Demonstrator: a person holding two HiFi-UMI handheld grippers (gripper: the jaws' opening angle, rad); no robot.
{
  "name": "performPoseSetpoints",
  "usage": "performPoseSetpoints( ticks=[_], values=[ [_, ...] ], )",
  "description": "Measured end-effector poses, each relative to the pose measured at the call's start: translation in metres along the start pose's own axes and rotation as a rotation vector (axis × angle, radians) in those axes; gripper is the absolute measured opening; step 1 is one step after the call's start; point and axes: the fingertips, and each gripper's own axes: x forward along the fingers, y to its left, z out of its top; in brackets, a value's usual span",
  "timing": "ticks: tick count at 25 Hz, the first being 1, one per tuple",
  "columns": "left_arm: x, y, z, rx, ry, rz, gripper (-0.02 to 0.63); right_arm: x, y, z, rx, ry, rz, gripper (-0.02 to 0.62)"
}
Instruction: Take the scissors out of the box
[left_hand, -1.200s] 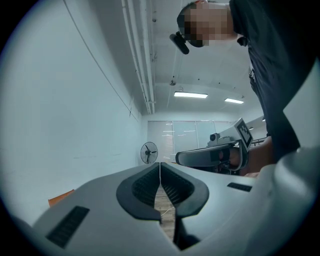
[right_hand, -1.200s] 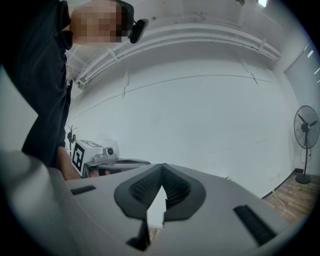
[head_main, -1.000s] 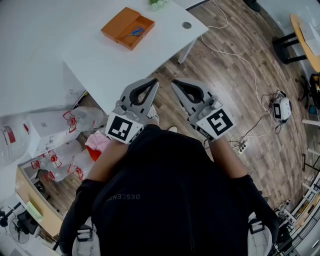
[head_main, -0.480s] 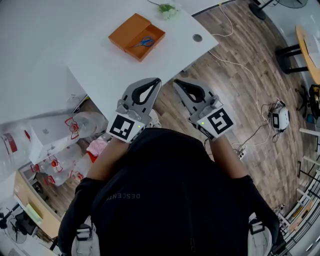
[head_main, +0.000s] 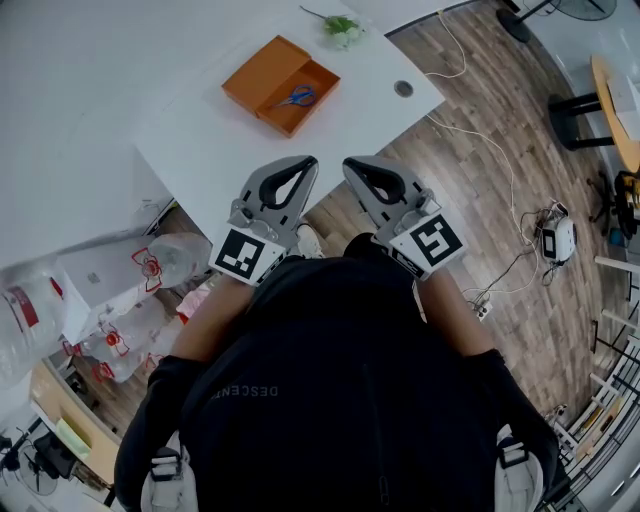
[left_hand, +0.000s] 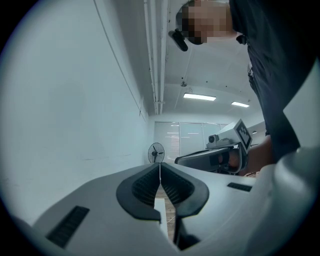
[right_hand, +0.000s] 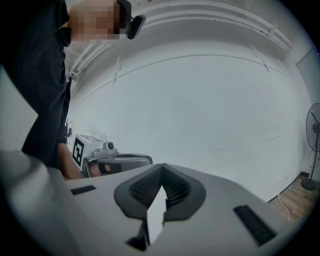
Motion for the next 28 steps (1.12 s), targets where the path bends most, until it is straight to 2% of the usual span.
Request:
performPoseSetpoints(
  ticks=[5,10,15,20,28],
  values=[
    [0.003,0.02,-0.006,-0.014,0.002,0.023,0.02,0.019,-0.013,-0.004,0.007,0.016,0.021,0.008],
    [0.013,0.044,-0.01,-0.019,-0.002,0.084,0.02,0.045,-0.038,-0.006,0.008,0.04,0.066,0.008],
    [0.028,0.068,-0.017,-0.008,0.035,0.176,0.02,0.071,-0.061,-0.011,0.013,0.039,0.18,0.008],
    [0.047,0.097,-0.013,-0.007,0.01,0.269,0.02,0.102,-0.084,-0.014,0.021,0.059,0.292,0.008],
    [0.085,0.133,-0.019,-0.01,0.004,0.418,0.02,0.139,-0.133,-0.036,0.006,0.161,0.47,0.037]
  ],
)
